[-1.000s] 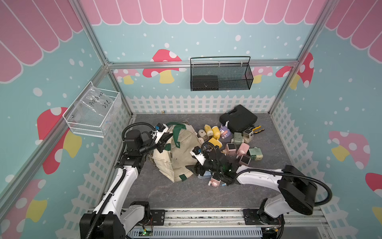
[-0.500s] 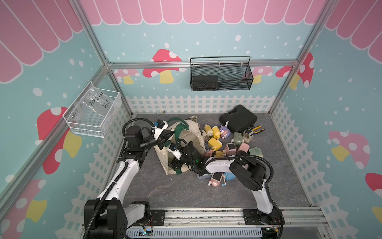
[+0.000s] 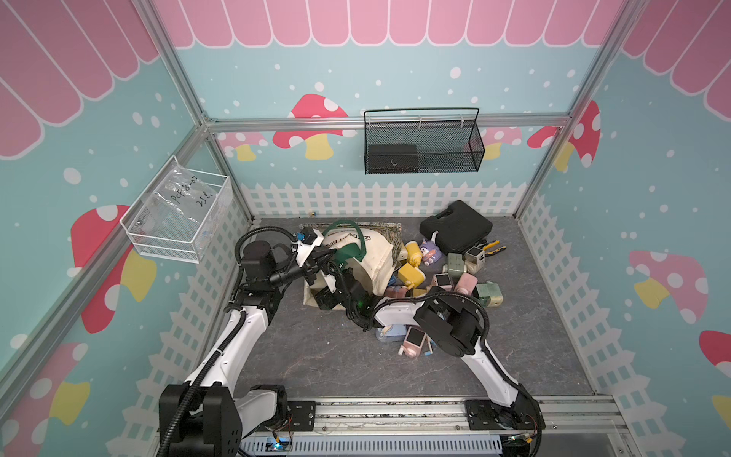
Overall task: Take out the pencil sharpeners from the tote bags
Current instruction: Pick up the pencil sharpener from the canvas bag, then place the canvas bag at the center of the board.
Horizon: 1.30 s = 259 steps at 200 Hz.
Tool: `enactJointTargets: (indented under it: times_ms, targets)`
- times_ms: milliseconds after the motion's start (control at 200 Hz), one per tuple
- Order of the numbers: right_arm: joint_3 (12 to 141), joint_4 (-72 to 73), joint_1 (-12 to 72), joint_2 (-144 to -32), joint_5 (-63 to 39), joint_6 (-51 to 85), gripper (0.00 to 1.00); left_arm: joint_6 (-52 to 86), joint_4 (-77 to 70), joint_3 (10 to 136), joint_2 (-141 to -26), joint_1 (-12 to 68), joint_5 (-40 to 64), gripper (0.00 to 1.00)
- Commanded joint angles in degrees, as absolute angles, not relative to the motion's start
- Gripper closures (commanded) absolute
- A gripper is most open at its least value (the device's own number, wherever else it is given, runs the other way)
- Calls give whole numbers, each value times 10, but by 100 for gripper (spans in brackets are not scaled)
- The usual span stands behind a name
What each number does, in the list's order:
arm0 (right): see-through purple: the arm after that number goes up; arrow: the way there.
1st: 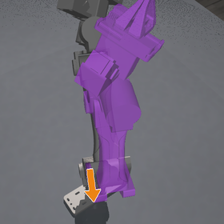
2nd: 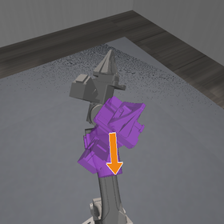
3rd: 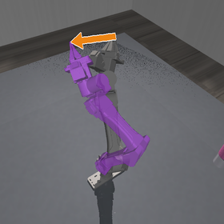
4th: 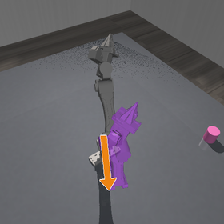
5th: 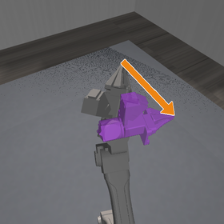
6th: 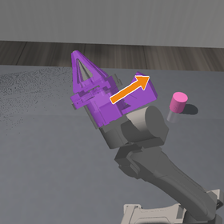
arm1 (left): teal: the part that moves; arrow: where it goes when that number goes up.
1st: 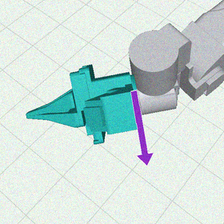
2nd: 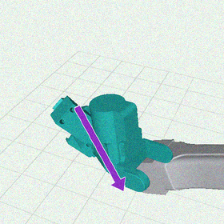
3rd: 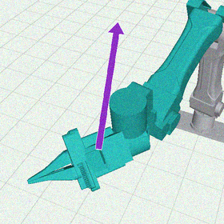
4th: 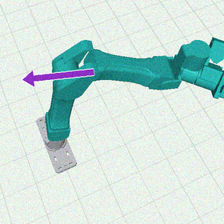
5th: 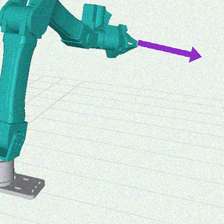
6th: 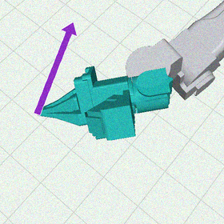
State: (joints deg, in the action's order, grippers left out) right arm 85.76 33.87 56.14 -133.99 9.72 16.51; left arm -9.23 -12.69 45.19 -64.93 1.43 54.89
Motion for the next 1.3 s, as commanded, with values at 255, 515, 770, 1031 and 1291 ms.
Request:
enactJointTargets:
  times_ms: [255,515,770,1031,1291]
  targets:
    - [853,387,536,-1355,47,200,1,-103,-110,432,-569,59,521,100]
    - [841,426,535,-1358,-3,180,0,-109,-110,427,-572,64,526,100]
    - [791,514,527,-1323,-100,245,0,-116,-91,428,-573,70,525,100]
    - [828,420,520,-1325,-98,360,1,-139,-57,430,-569,84,518,100]
    - [909,231,520,-1356,-38,323,18,-148,-47,428,-564,88,507,100]
